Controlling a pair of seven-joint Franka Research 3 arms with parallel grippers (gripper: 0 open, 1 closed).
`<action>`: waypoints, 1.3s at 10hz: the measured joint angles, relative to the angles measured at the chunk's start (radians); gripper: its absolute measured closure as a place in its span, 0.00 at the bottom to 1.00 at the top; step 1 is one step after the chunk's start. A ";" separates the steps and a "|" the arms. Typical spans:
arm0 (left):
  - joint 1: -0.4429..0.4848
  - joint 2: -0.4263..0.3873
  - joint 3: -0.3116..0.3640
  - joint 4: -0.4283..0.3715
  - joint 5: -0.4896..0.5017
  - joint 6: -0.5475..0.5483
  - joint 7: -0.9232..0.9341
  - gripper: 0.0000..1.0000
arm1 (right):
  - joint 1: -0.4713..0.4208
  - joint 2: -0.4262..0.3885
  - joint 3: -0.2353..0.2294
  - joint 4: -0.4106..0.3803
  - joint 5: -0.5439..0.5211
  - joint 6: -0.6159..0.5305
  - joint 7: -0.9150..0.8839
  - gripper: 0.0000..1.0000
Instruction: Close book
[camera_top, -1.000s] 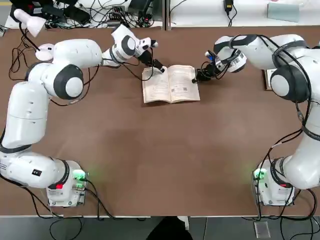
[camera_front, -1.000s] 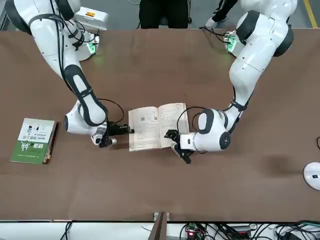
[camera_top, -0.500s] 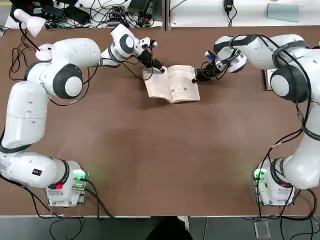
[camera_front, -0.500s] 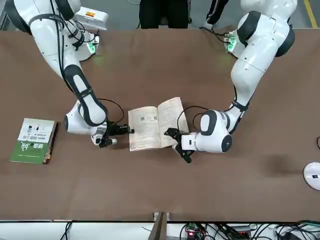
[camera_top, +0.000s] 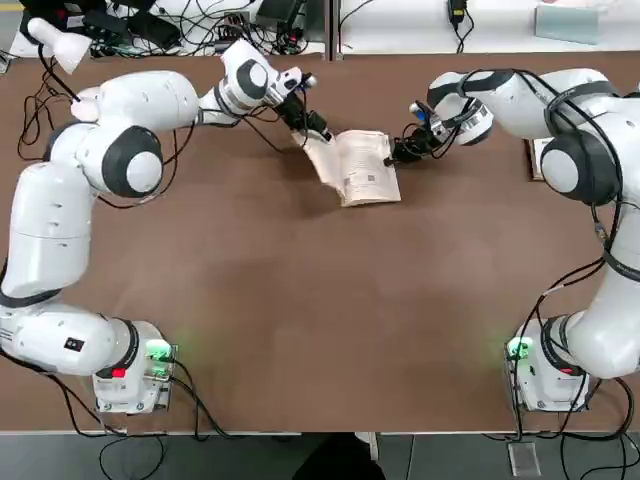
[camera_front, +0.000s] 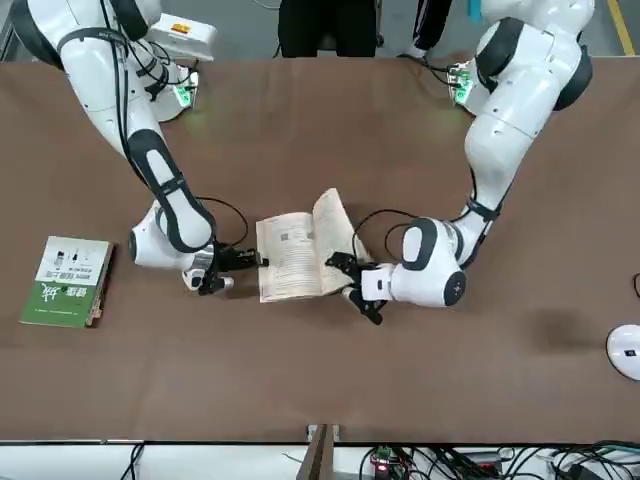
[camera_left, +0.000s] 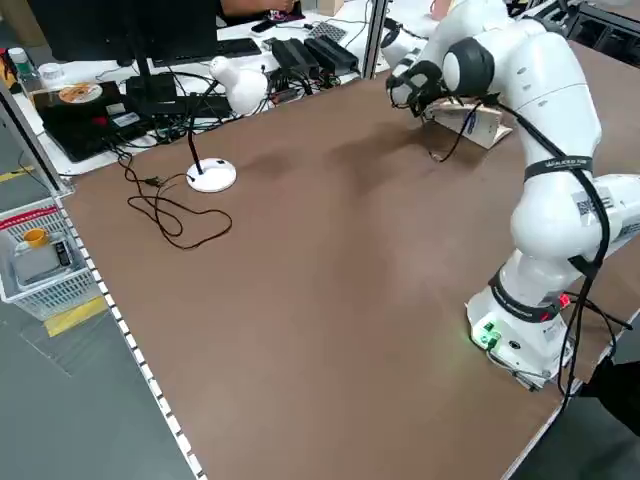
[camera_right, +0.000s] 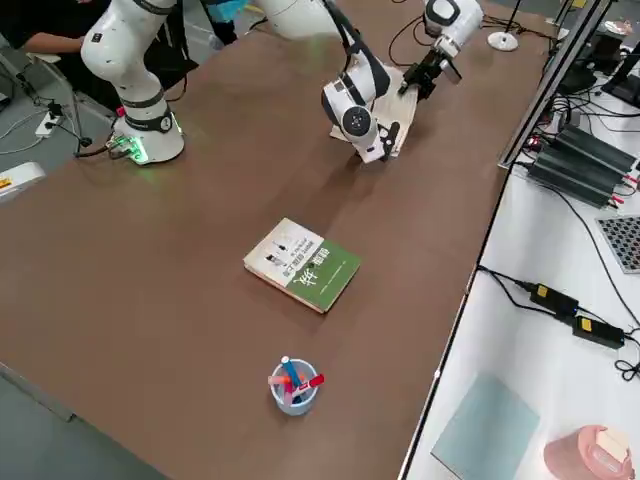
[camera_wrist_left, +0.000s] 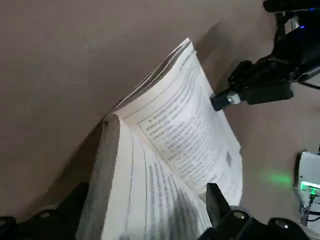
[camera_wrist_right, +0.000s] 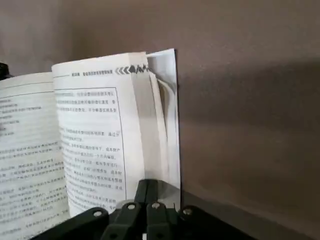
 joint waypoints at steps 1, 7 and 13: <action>0.000 -0.007 0.000 0.000 0.000 -0.003 -0.005 0.00 | 0.000 0.000 0.000 0.000 0.000 0.000 0.000 0.99; 0.024 -0.022 -0.002 0.001 0.000 -0.048 -0.009 0.00 | 0.000 0.000 0.000 0.000 0.000 0.000 0.000 0.99; 0.037 -0.049 -0.007 0.002 0.000 -0.098 -0.070 0.00 | 0.000 0.000 0.000 0.000 0.000 0.000 0.000 0.99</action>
